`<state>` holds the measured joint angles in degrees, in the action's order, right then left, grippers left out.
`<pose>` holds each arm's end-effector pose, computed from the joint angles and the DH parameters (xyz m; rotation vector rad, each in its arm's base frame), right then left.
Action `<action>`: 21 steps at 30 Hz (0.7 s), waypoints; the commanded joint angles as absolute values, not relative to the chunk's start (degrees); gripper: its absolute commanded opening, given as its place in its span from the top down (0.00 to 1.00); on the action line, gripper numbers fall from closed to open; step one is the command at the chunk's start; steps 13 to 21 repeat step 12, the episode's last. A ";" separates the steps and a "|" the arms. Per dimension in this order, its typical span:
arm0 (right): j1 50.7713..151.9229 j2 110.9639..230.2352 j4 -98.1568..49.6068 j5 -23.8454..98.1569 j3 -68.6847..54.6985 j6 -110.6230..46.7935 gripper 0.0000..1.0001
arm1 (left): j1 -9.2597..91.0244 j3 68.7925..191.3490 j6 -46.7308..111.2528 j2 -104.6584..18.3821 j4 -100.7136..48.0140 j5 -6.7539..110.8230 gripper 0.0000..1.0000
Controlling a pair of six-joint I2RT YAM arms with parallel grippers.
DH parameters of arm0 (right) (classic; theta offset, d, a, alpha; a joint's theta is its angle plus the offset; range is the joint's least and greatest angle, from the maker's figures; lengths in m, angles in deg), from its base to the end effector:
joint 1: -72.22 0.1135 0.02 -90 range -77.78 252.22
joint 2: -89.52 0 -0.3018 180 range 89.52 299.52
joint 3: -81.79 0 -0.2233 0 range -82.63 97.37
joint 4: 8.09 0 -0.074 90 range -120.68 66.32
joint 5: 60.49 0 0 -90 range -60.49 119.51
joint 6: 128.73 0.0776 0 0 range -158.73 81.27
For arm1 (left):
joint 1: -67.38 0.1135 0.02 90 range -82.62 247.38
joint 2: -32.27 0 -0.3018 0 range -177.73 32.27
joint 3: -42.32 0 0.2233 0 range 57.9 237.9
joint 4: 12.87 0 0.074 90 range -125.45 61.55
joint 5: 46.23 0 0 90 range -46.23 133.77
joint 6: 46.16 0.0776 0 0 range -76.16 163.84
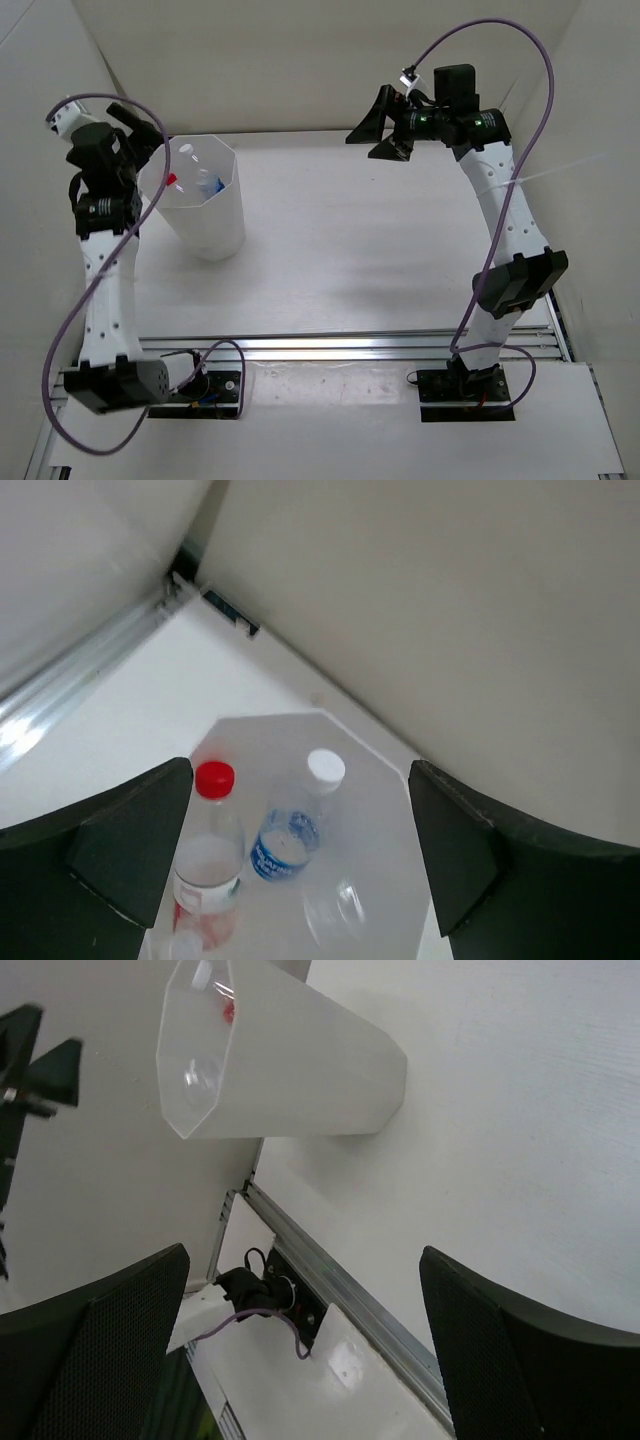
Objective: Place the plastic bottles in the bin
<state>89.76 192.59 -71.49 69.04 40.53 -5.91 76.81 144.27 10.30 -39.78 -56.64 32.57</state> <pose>0.3552 0.1641 0.4754 -0.1742 2.1625 1.2343 0.2602 0.0585 0.4759 -0.7899 1.6284 -0.1221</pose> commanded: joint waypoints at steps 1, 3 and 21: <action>87.61 190.24 -75.18 68.53 40.25 -4.89 0.01 | 76.08 139.85 13.43 -27.08 -55.08 23.26 0.00; 86.11 189.46 -75.71 66.80 38.50 -4.19 0.01 | 75.56 134.05 13.43 -19.90 -55.08 17.96 0.00; 84.09 184.18 -81.14 51.70 33.64 -5.68 0.01 | 75.56 105.19 -3.26 -5.44 -76.76 -1.22 0.00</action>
